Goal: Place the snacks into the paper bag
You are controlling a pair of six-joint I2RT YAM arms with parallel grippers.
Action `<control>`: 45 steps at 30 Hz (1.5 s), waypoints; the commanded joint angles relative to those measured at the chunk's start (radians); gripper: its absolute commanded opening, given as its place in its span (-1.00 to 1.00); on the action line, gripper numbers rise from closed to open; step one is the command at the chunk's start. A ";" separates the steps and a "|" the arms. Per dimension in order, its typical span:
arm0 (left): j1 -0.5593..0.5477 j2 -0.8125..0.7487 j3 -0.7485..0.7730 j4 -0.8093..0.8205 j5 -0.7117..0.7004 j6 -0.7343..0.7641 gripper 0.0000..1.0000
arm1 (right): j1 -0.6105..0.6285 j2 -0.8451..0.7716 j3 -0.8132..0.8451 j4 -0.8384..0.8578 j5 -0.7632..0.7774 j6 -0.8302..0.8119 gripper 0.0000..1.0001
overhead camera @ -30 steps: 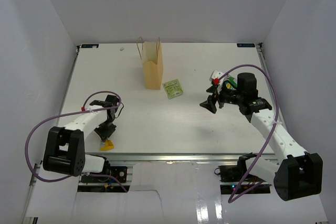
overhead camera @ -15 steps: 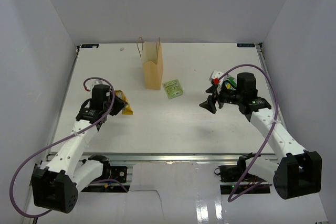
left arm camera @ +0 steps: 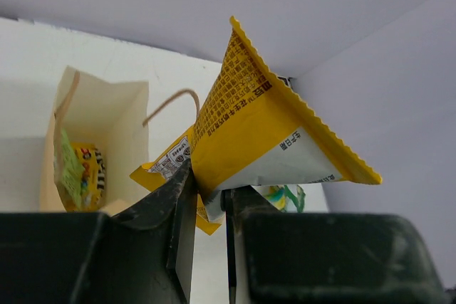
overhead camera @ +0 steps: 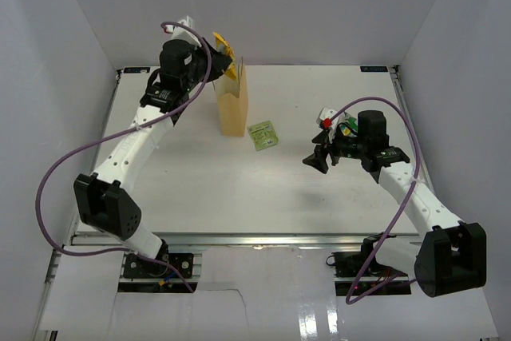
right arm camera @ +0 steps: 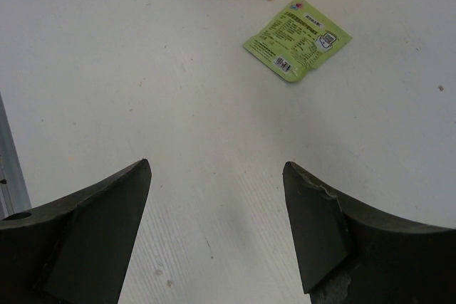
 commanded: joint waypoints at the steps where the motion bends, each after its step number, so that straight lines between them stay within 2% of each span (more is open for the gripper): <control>1: 0.003 0.076 0.107 0.008 -0.033 0.132 -0.85 | -0.003 -0.011 -0.014 0.010 0.001 0.006 0.61; 8: 0.003 0.184 0.207 -0.013 -0.068 0.203 -0.83 | -0.005 -0.017 -0.017 0.007 0.013 0.003 0.61; 15: 0.004 0.210 0.174 -0.027 -0.146 0.229 -0.78 | -0.005 -0.009 -0.017 0.010 0.015 -0.003 0.61; 16: 0.004 0.211 0.169 -0.029 -0.149 0.233 -0.72 | -0.005 -0.008 -0.014 0.010 0.016 -0.004 0.61; 19: 0.004 0.221 0.160 -0.040 -0.160 0.233 -0.22 | -0.005 -0.004 -0.012 0.010 0.023 -0.004 0.61; 20: 0.004 0.219 0.158 -0.041 -0.148 0.233 -0.01 | -0.005 -0.003 -0.012 0.010 0.029 -0.001 0.61; 21: 0.004 0.216 0.158 -0.040 -0.139 0.226 0.36 | -0.005 -0.001 -0.011 0.011 0.045 0.002 0.61; 24: 0.004 0.211 0.173 -0.040 -0.102 0.216 0.66 | -0.006 0.017 0.009 0.012 0.099 0.029 0.62; 26: 0.004 0.199 0.181 -0.040 -0.085 0.213 0.70 | -0.006 0.043 0.037 0.008 0.134 0.032 0.62; 31: 0.004 0.152 0.212 -0.040 -0.008 0.221 0.71 | -0.008 0.185 0.158 -0.059 0.426 0.055 0.76; 33: 0.004 0.101 0.209 -0.032 0.031 0.249 0.71 | -0.012 0.232 0.231 -0.096 0.557 0.031 0.78; 36: 0.004 0.000 0.160 -0.017 0.096 0.266 0.78 | -0.019 0.281 0.267 -0.120 0.672 -0.073 0.85; 40: 0.004 -0.178 -0.062 0.020 0.124 0.246 0.79 | -0.026 0.363 0.311 -0.139 0.812 -0.210 0.92; 45: 0.004 -0.449 -0.312 0.016 0.053 0.195 0.85 | -0.075 0.477 0.368 -0.153 0.876 -0.245 0.92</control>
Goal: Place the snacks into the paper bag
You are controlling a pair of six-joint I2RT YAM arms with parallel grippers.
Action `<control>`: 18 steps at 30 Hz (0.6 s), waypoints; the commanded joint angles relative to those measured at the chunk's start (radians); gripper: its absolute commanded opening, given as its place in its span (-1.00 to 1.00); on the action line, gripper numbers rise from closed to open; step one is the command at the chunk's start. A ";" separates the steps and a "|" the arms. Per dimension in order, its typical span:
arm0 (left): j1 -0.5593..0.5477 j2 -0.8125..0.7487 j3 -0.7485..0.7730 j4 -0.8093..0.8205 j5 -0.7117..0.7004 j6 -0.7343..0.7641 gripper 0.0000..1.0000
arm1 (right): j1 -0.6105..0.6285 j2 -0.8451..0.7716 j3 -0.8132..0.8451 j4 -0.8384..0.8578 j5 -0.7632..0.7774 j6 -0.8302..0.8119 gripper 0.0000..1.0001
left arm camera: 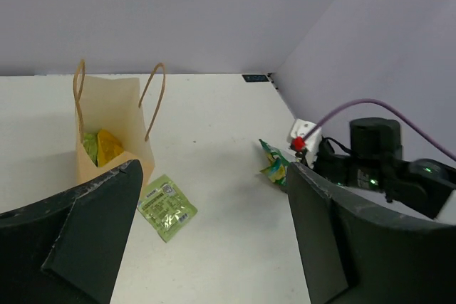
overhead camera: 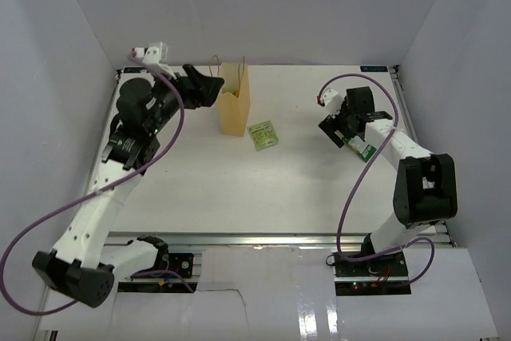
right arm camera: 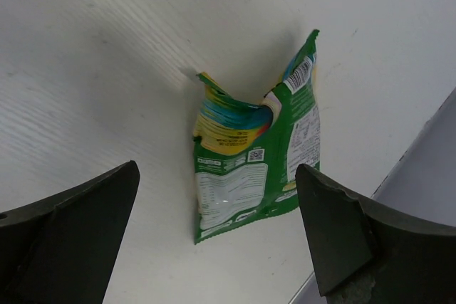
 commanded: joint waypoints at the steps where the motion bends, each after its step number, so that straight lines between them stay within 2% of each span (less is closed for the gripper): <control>1: 0.003 -0.153 -0.160 -0.001 -0.037 -0.040 0.86 | -0.042 0.065 0.065 -0.033 0.101 -0.064 0.92; 7: 0.003 -0.339 -0.371 -0.042 -0.075 -0.134 0.87 | -0.085 0.213 0.137 -0.028 0.104 -0.064 0.84; 11: 0.003 -0.404 -0.438 -0.045 -0.086 -0.175 0.87 | -0.089 0.266 0.168 -0.027 0.078 -0.048 0.59; 14: 0.003 -0.436 -0.466 -0.051 -0.097 -0.188 0.87 | -0.089 0.267 0.145 -0.002 0.041 -0.040 0.24; 16: 0.003 -0.445 -0.481 -0.056 -0.098 -0.194 0.87 | -0.089 0.261 0.110 0.015 0.024 -0.040 0.11; 18: 0.003 -0.459 -0.492 -0.058 -0.097 -0.203 0.88 | -0.094 0.261 0.093 0.013 -0.007 -0.031 -0.12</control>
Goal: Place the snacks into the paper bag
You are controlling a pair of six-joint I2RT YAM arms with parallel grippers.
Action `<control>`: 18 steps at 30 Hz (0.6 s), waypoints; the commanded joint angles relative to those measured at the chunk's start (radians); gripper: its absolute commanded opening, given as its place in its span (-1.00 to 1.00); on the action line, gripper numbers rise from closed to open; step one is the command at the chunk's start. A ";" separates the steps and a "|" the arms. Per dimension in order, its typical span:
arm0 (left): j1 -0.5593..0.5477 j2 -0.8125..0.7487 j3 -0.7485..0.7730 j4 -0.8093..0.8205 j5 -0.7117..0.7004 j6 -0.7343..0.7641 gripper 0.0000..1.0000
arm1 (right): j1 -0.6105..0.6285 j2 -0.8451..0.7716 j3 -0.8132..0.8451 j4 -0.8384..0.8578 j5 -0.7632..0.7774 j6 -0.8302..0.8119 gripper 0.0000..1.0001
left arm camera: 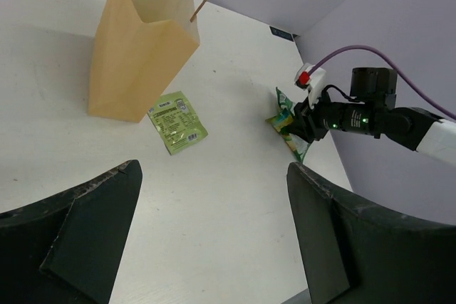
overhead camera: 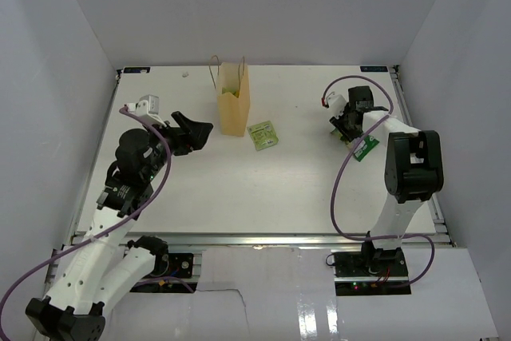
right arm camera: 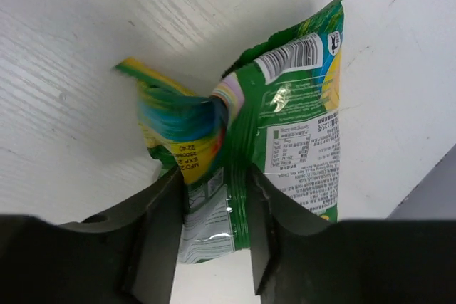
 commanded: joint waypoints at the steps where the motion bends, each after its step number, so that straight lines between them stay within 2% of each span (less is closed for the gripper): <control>1: 0.003 -0.039 -0.015 0.008 -0.015 -0.031 0.87 | -0.008 -0.015 -0.037 0.022 -0.095 0.033 -0.20; 5: 0.003 -0.051 -0.032 0.002 -0.012 -0.042 0.87 | -0.025 -0.058 -0.054 0.020 -0.202 0.064 -0.59; 7: 0.003 -0.057 -0.035 0.004 -0.011 -0.046 0.87 | -0.031 -0.113 -0.064 0.025 -0.262 0.070 -0.66; 8: 0.003 -0.059 -0.038 0.002 -0.009 -0.049 0.87 | -0.034 -0.133 -0.066 0.023 -0.345 0.073 -0.71; 10: 0.003 -0.060 -0.044 0.004 -0.006 -0.057 0.87 | -0.038 -0.193 -0.070 0.018 -0.449 0.065 -0.76; 11: 0.003 -0.062 -0.046 0.004 -0.005 -0.060 0.87 | -0.038 -0.213 -0.073 0.018 -0.570 0.059 -0.79; 13: 0.003 -0.060 -0.051 0.004 0.001 -0.068 0.87 | -0.037 -0.262 -0.067 0.014 -0.691 0.044 -0.83; 14: 0.003 -0.060 -0.051 0.005 0.003 -0.069 0.87 | -0.035 -0.271 -0.052 0.014 -0.800 0.047 -0.85; 17: 0.003 -0.065 -0.054 0.007 0.004 -0.075 0.87 | -0.032 -0.265 0.029 0.032 -1.001 0.146 -0.85; 18: 0.003 -0.066 -0.054 0.007 0.004 -0.074 0.87 | -0.028 -0.257 0.051 0.050 -1.041 0.230 -0.85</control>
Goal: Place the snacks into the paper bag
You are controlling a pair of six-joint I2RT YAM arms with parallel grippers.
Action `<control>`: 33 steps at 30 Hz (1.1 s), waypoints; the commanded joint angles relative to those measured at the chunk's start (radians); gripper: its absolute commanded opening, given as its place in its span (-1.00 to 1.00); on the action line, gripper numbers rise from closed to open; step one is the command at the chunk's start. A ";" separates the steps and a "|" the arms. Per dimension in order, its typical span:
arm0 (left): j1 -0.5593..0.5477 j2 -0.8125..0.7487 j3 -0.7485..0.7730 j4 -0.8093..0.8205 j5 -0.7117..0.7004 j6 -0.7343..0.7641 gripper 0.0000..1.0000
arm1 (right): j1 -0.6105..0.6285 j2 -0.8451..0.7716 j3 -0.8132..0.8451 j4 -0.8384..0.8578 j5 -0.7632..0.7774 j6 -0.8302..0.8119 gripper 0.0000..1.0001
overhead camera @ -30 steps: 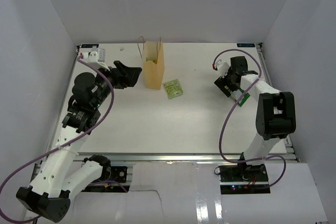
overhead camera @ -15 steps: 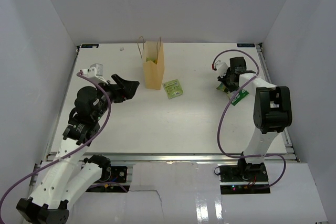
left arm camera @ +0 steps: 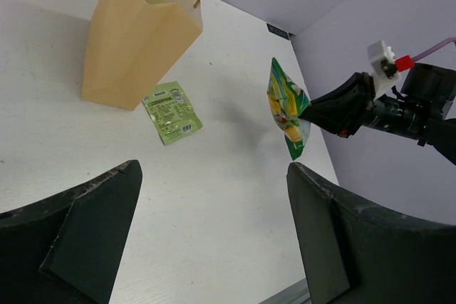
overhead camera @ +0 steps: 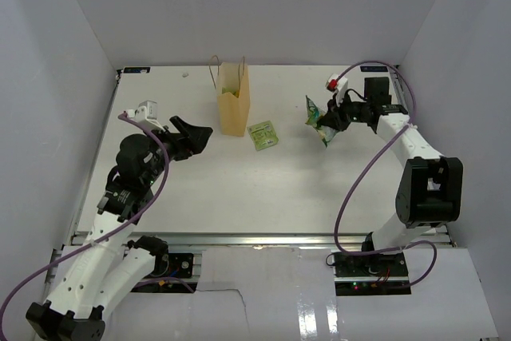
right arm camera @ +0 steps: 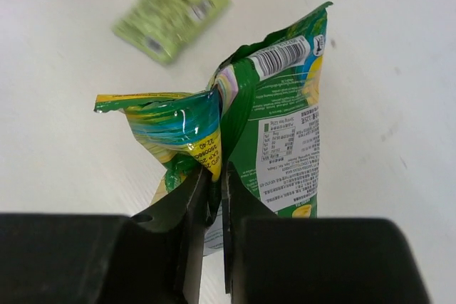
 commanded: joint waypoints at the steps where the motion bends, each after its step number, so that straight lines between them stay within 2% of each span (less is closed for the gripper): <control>1: 0.003 -0.021 -0.004 0.010 0.009 -0.011 0.87 | 0.031 -0.003 0.117 0.112 -0.339 0.175 -0.85; 3: 0.003 -0.028 -0.004 0.009 0.009 -0.013 0.87 | 0.061 0.018 0.189 0.180 -0.413 0.297 -0.85; 4: 0.003 -0.031 -0.006 0.009 0.009 -0.016 0.87 | 0.099 0.029 0.215 0.266 -0.434 0.346 -0.85; 6: 0.003 -0.042 -0.006 0.007 0.010 -0.019 0.87 | 0.144 0.066 0.319 0.368 -0.437 0.440 -0.85; 7: 0.003 -0.045 -0.007 0.003 0.010 -0.022 0.87 | 0.187 0.079 0.354 0.426 -0.437 0.553 -0.85; 8: 0.003 -0.048 -0.009 0.001 0.009 -0.029 0.86 | 0.210 0.113 0.394 0.539 -0.407 0.612 -0.85; 10: 0.003 -0.062 -0.015 -0.005 0.007 -0.046 0.86 | 0.276 0.177 0.531 0.649 -0.335 0.759 -0.84; 16: 0.003 -0.085 -0.027 -0.020 0.012 -0.085 0.86 | 0.428 0.363 0.932 0.720 -0.128 0.930 -0.85; 18: 0.003 -0.093 -0.026 -0.029 0.012 -0.091 0.86 | 0.456 0.426 0.997 0.729 -0.034 0.954 -0.85; 20: 0.003 -0.105 -0.021 -0.049 0.007 -0.095 0.86 | 0.485 0.458 1.045 0.755 0.049 0.962 -0.85; 26: 0.003 -0.139 -0.027 -0.082 -0.008 -0.102 0.86 | 0.494 0.472 1.013 0.778 0.181 0.967 -0.85; 33: 0.003 -0.107 -0.026 -0.074 0.006 -0.094 0.86 | 0.494 0.491 0.916 0.816 0.136 0.993 -0.85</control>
